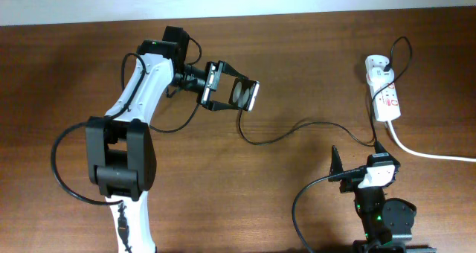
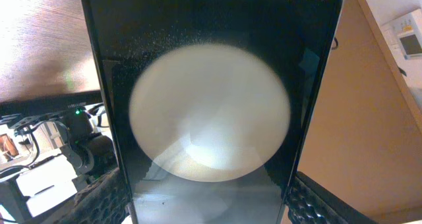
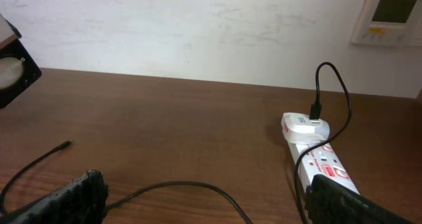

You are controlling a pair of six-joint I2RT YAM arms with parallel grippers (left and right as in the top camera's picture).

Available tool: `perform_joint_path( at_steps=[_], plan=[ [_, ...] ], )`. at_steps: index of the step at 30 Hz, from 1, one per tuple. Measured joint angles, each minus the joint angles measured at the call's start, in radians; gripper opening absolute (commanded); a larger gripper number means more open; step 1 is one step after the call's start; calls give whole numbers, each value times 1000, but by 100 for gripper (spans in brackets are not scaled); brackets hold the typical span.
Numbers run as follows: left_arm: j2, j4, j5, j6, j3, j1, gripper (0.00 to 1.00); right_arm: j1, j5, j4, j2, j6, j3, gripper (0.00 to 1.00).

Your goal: Plug charger to phone and switch on socket

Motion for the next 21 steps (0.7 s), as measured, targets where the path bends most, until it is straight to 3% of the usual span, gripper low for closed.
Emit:
perform_joint_path(
  at_steps=[21],
  plan=[
    [0,0,0,0,0,57,28,0,0,0,0,0,0,99]
  ],
)
